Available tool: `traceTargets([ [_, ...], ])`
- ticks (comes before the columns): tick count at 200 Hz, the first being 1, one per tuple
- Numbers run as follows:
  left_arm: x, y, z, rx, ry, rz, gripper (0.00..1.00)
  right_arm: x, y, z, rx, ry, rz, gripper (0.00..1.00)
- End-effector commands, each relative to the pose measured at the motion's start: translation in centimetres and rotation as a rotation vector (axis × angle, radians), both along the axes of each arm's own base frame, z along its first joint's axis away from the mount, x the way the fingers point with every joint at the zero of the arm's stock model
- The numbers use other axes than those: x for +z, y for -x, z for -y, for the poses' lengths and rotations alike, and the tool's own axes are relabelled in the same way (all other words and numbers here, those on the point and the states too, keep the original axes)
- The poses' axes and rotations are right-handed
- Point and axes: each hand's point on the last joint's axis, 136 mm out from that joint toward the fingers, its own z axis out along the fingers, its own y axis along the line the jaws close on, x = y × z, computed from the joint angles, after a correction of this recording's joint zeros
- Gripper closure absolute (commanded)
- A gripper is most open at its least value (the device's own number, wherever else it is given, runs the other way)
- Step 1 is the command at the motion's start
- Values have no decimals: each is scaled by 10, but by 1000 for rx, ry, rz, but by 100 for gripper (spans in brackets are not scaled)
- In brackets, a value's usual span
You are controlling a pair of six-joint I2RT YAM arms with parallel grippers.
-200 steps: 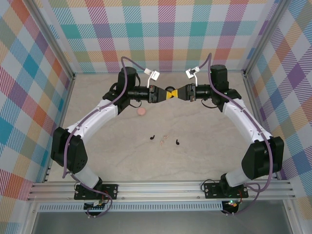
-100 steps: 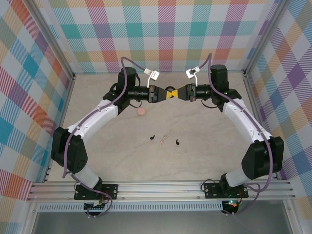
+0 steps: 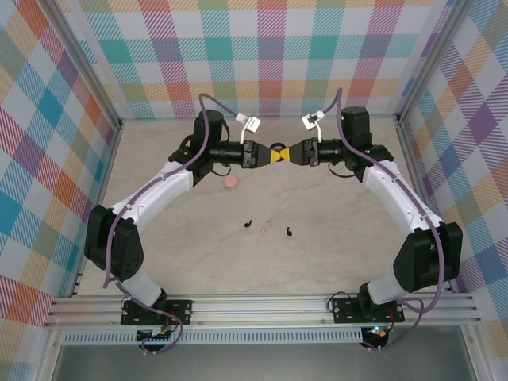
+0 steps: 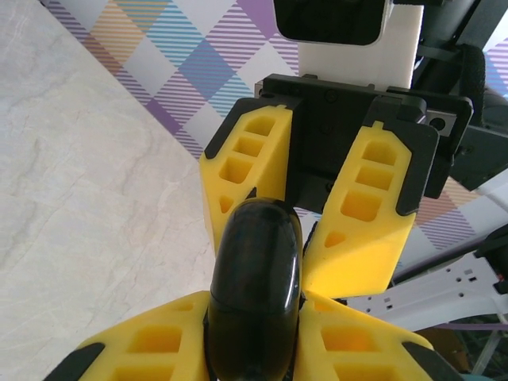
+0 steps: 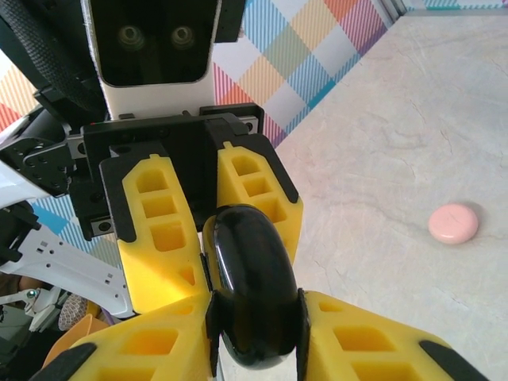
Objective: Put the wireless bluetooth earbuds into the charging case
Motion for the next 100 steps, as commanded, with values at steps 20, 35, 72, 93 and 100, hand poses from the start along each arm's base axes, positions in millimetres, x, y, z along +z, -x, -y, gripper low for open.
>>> traceTargets([
  [20,13,-9,12,45,-4,172,90,-2,19,-12,52,27,7,63],
  [35,14,-9,12,52,6,244,88,-3,17,-10,33,42,10,60],
  [72,11,2,11,6,-9,400,88,-3,16,-3,-29,85,35,53],
  [93,8,8,11,-33,-11,470,87,-1,17,2,-67,114,55,51],
  [100,7,9,11,-36,-8,498,87,-1,17,5,-84,128,59,51],
])
